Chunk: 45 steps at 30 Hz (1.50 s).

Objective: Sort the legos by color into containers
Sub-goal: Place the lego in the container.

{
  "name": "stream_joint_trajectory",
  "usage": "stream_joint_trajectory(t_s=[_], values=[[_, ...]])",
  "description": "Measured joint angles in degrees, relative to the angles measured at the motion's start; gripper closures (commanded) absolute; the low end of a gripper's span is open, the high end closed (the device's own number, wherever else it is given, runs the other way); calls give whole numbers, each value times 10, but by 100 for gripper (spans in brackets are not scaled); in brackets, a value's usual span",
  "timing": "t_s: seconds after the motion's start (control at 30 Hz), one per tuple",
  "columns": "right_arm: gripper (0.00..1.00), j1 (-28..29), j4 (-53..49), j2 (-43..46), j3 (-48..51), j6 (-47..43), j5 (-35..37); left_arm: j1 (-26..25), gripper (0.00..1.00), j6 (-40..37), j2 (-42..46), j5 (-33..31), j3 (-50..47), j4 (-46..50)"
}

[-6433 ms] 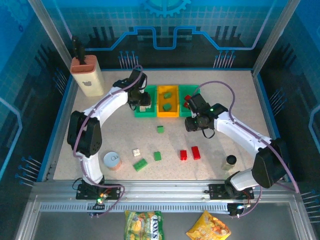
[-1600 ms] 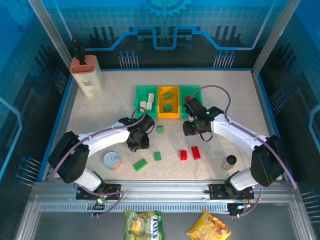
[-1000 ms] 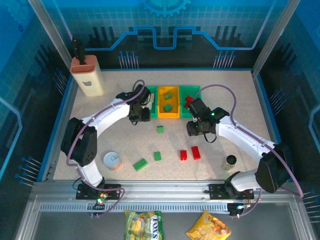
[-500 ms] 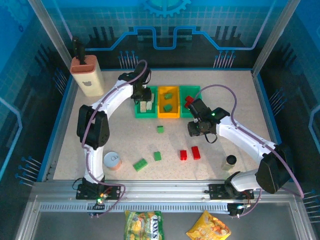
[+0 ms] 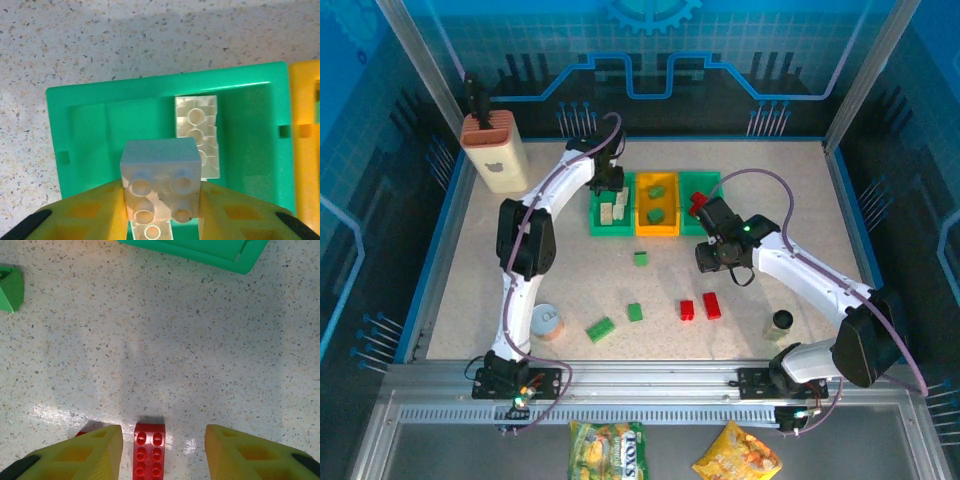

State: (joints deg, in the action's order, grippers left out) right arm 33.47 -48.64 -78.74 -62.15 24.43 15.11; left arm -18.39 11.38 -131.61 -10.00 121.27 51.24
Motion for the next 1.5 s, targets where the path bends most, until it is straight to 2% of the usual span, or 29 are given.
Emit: stream_joint_trajectory(t_s=[0.27, 1.13, 1.5], values=[[52, 0, 0, 0, 0, -1, 1, 0, 62, -12, -27, -13, 10, 0], [52, 0, -4, 8, -5, -1, 5, 0, 57, -9, -29, -16, 10, -5], [51, 0, 5, 10, -5, -1, -2, 0, 57, 5, 46, 20, -64, -16]])
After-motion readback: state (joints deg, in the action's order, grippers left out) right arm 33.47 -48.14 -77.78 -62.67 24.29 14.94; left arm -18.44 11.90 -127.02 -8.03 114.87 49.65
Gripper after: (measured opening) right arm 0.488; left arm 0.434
